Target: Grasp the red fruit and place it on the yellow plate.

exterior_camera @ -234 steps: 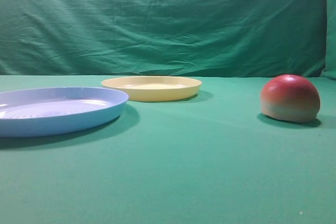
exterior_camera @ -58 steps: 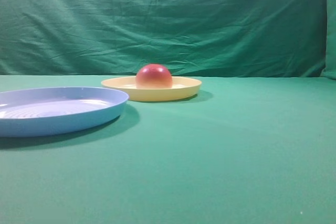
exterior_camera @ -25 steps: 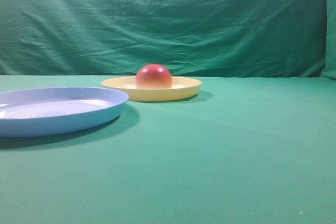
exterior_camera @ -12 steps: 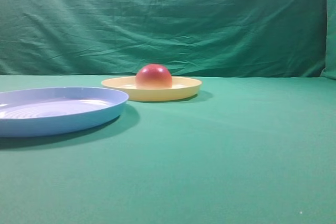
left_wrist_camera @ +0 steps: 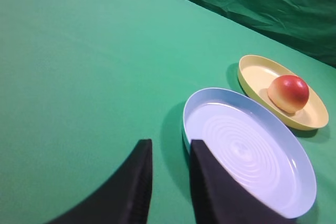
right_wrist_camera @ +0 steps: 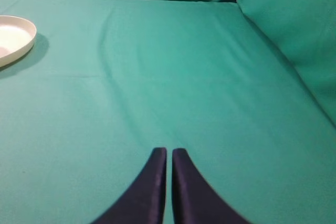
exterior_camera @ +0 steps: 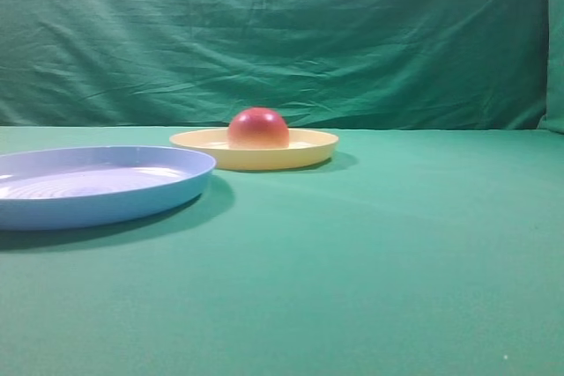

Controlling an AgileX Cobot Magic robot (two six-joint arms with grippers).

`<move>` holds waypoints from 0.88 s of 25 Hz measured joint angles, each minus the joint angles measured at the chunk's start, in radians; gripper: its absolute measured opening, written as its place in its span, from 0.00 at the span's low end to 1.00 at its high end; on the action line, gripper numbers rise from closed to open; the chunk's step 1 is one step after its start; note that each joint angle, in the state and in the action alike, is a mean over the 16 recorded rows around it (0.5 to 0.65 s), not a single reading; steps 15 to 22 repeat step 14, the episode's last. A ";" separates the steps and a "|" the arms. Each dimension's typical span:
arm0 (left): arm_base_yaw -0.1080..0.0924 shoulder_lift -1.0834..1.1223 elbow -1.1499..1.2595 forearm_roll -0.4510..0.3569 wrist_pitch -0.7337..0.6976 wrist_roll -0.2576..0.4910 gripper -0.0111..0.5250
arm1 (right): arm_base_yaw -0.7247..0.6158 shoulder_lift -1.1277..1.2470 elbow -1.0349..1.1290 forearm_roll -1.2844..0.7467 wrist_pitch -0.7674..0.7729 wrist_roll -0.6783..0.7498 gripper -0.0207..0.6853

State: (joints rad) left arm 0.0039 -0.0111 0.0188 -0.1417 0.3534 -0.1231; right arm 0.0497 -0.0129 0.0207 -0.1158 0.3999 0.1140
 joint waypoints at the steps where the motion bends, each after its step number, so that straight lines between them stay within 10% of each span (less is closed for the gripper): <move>1: 0.000 0.000 0.000 0.000 0.000 0.000 0.31 | 0.000 0.000 0.000 0.000 0.000 0.000 0.03; 22: 0.000 0.000 0.000 0.000 0.000 0.000 0.31 | 0.000 0.000 0.000 0.000 0.000 0.000 0.03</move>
